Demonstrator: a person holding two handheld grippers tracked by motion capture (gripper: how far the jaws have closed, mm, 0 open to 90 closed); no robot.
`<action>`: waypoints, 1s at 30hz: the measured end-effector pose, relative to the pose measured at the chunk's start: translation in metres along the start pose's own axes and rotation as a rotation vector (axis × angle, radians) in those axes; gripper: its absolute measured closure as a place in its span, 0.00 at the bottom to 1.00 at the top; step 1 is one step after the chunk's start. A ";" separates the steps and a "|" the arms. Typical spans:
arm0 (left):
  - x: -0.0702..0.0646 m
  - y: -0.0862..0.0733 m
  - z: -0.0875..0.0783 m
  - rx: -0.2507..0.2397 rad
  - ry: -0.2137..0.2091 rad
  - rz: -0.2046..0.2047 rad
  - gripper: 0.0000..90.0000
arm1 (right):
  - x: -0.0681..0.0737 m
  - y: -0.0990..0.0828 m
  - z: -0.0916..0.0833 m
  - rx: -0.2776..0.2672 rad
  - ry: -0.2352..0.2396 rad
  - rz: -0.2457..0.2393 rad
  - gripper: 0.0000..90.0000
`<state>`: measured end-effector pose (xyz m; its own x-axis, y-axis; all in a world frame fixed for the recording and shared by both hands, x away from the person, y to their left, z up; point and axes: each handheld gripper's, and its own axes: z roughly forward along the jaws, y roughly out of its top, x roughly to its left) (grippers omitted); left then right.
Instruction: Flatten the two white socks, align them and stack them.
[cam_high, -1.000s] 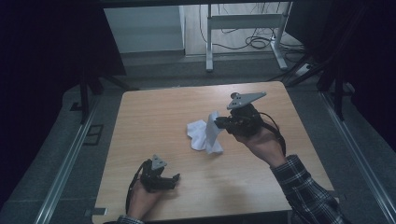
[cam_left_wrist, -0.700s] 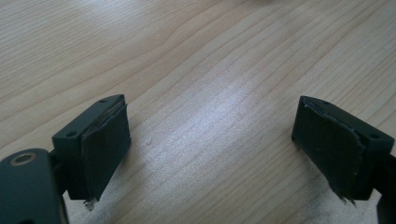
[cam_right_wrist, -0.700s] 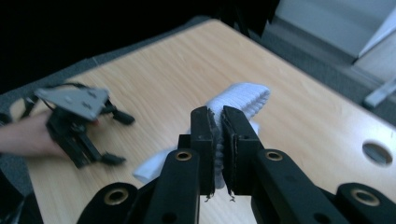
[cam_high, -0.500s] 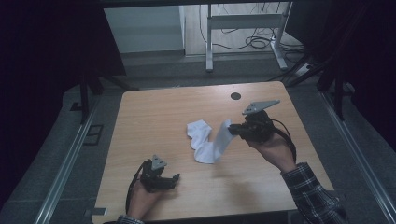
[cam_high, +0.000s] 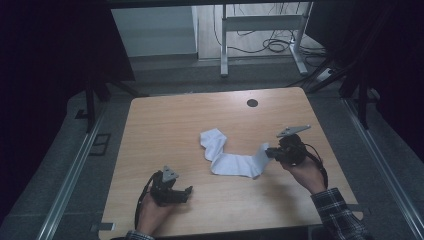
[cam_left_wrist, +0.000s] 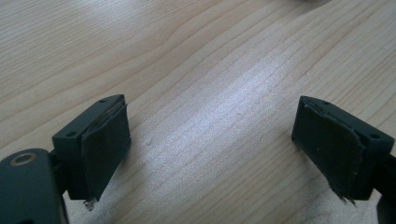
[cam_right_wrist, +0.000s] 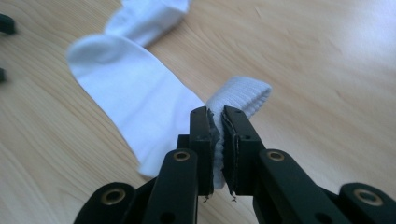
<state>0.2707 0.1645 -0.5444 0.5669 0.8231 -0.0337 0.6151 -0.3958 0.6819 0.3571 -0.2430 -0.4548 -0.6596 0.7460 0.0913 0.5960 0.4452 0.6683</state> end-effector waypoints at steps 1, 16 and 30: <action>0.000 0.000 0.000 0.000 0.000 0.000 0.13 | -0.003 -0.005 0.001 0.004 -0.004 0.010 0.92; 0.000 0.002 0.001 0.007 0.005 -0.008 0.13 | -0.038 -0.063 0.017 0.035 -0.061 0.104 0.74; -0.005 0.046 -0.002 -0.031 -0.070 -0.015 0.38 | -0.037 -0.065 0.009 -0.031 -0.085 0.088 0.62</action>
<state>0.2947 0.1428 -0.5111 0.5956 0.7978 -0.0939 0.6069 -0.3704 0.7032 0.3474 -0.2952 -0.5085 -0.5633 0.8214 0.0888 0.6345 0.3613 0.6833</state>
